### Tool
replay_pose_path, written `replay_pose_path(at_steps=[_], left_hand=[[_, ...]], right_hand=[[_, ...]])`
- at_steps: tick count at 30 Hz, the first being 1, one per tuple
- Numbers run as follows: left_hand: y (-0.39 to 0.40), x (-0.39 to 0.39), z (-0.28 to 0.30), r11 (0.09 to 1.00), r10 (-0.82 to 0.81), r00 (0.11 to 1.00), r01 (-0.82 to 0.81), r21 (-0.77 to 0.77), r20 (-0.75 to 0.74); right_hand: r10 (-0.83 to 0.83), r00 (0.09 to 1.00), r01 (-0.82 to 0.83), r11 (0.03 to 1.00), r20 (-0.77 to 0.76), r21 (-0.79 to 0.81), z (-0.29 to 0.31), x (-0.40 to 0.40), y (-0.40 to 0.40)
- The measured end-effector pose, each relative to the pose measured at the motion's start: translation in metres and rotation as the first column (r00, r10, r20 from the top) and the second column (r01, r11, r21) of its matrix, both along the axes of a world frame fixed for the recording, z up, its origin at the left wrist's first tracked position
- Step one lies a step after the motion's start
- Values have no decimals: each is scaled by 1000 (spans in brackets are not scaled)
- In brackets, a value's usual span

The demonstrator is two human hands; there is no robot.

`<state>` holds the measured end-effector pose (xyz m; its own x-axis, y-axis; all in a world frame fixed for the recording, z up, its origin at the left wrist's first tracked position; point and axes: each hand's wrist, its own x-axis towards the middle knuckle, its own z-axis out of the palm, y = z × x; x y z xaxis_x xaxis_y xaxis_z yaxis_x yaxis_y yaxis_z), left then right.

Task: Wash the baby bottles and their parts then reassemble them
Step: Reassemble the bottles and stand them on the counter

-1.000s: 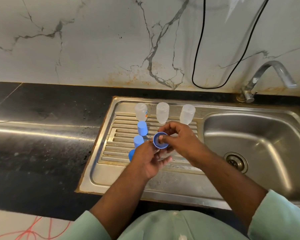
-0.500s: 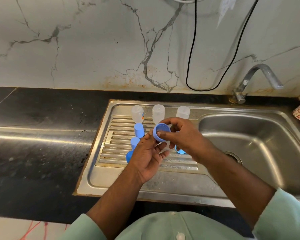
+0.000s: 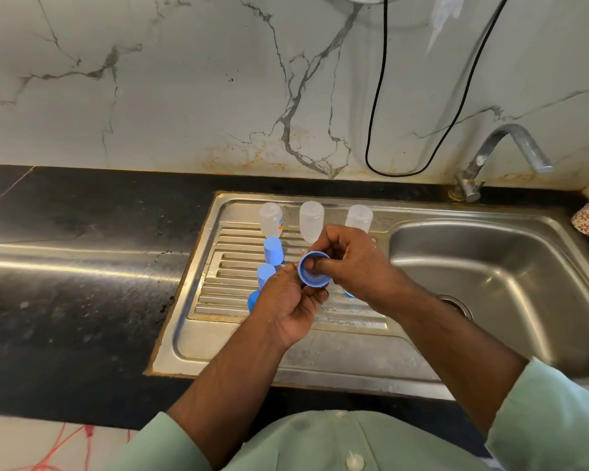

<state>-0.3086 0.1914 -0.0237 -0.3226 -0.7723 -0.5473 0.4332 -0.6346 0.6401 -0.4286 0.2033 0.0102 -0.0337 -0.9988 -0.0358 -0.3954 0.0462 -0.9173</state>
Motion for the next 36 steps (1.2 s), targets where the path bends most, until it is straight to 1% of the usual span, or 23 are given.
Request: replay_pose_path(at_steps=[2, 5, 6, 8, 9, 11, 13, 14, 16, 17, 19, 21, 24, 25, 26, 27, 28, 29, 30, 31, 32, 34, 36], left_hand=[[1, 1, -1, 1000, -4, 1000, 4, 8, 26], [3, 5, -2, 996, 18, 999, -15, -85, 39], [4, 7, -1, 993, 17, 1000, -15, -117, 16], [3, 12, 1, 988, -25, 998, 17, -154, -51], [3, 14, 2, 987, -50, 996, 37, -159, -78], [1, 16, 2, 986, -81, 990, 62, -155, -117], [-1, 16, 2, 987, -91, 988, 73, -142, -126], [-1, 15, 2, 987, -95, 988, 77, -138, -126], [-2, 15, 3, 989, -84, 989, 68, -130, -119], [-4, 15, 3, 991, -68, 992, 55, -118, -105], [-5, 13, 2, 996, -39, 997, 34, -80, -59], [-7, 11, 4, 999, -43, 999, 43, -32, -15], [-10, 14, 5, 997, -80, 996, 79, 7, 28], [-11, 16, 3, 997, -74, 996, 76, -31, 58], [-11, 18, 1, 993, -49, 994, 59, -104, 100], [-11, 19, -2, 981, -10, 991, 36, -188, 135], [-9, 20, -3, 968, 25, 989, 12, -250, 144], [-9, 21, -5, 964, 42, 990, -4, -267, 137], [-10, 22, -6, 968, 23, 991, 12, -252, 134], [-12, 24, -9, 976, -23, 989, 54, -211, 147], [-16, 29, -10, 980, -104, 978, 132, -151, 180], [-26, 40, -12, 952, -300, 930, 306, 6, 211], [-34, 53, -11, 895, -447, 879, 439, 86, 165]], right_hand=[[21, 999, -23, 998, 24, 55, 0, -1, 2], [-17, 989, -3, 991, 145, 135, -1, -2, 6], [-50, 983, 25, 989, 176, 143, -1, -2, 7], [-110, 982, 91, 988, 153, 122, 0, 0, 6], [-134, 981, 119, 987, 142, 110, 1, 2, 6], [-182, 964, 163, 981, 194, 109, 2, 6, 5], [-208, 947, 182, 976, 246, 122, 3, 10, 5], [-210, 946, 185, 975, 246, 122, 3, 12, 5], [-180, 962, 163, 982, 205, 98, 5, 11, 5], [-136, 979, 125, 989, 154, 73, 7, 10, 4], [-8, 1000, 7, 999, 24, 53, 12, 4, 1], [85, 995, -81, 994, -50, 73, 17, 0, -2], [95, 992, -87, 992, -88, 93, 17, 2, -3], [69, 996, -62, 993, -65, 104, 14, 5, -1], [27, 1000, -26, 992, -6, 123, 11, 7, 0], [-35, 995, 20, 988, 93, 155, 7, 10, 1], [-107, 972, 66, 979, 211, 194, 2, 13, 2], [-185, 930, 113, 966, 317, 232, -2, 17, 3], [-260, 885, 167, 952, 387, 258, -6, 23, 3], [-316, 857, 219, 938, 408, 268, -10, 27, 4], [-350, 851, 265, 930, 391, 255, -13, 31, 5], [-352, 884, 301, 932, 306, 204, -16, 36, 7], [-323, 920, 290, 942, 220, 169, -17, 36, 9]])
